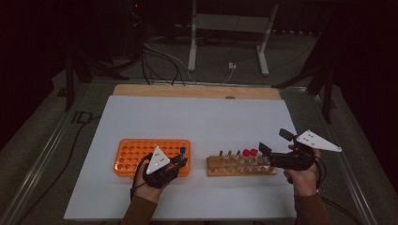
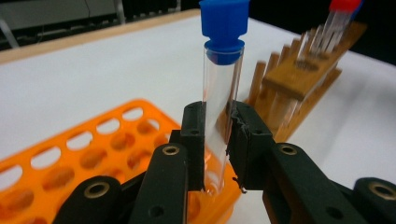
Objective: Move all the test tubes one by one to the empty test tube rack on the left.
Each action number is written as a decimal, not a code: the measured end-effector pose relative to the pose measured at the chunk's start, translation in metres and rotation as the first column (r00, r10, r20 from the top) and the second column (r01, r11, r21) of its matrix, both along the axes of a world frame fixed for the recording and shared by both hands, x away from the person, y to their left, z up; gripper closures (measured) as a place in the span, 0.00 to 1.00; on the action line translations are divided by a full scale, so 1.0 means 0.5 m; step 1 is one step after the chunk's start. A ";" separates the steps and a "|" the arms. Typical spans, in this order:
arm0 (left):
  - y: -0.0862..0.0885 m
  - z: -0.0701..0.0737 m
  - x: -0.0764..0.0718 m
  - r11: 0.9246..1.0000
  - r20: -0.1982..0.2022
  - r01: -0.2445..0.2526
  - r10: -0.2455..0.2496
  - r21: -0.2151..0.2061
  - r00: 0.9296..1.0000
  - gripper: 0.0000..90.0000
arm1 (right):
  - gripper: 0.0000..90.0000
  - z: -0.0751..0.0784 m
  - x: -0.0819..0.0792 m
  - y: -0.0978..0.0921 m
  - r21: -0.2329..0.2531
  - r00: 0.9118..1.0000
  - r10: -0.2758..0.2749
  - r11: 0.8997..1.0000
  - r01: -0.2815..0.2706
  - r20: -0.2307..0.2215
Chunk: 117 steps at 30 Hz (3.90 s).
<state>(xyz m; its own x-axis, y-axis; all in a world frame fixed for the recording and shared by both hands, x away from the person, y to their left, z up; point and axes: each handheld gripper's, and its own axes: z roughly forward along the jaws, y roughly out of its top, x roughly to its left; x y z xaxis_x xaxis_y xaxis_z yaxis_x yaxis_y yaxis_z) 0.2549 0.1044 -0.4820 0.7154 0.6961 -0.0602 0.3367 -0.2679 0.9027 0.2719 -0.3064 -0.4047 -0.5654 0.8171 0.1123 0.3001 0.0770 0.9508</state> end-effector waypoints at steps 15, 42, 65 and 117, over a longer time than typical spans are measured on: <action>-0.022 -0.025 0.000 0.988 -0.040 0.016 -0.010 0.155 0.999 0.86 | 0.00 -0.018 -0.005 -0.014 -0.037 0.999 0.006 0.999 -0.007 -0.034; 0.044 0.025 -0.002 0.988 -0.009 0.002 -0.003 -0.155 1.000 0.40 | 0.80 -0.096 -0.003 -0.019 -0.177 0.977 0.114 0.973 -0.146 -0.181; 0.053 0.034 0.006 0.984 -0.010 -0.100 0.099 -0.147 0.995 0.06 | 0.86 -0.082 -0.009 -0.012 -0.159 0.983 0.109 0.978 -0.132 -0.149; -0.164 0.123 -0.010 0.984 0.060 0.161 -0.157 -0.076 0.986 0.41 | 0.85 0.046 -0.019 0.185 -0.061 0.924 0.364 0.926 -0.372 -0.118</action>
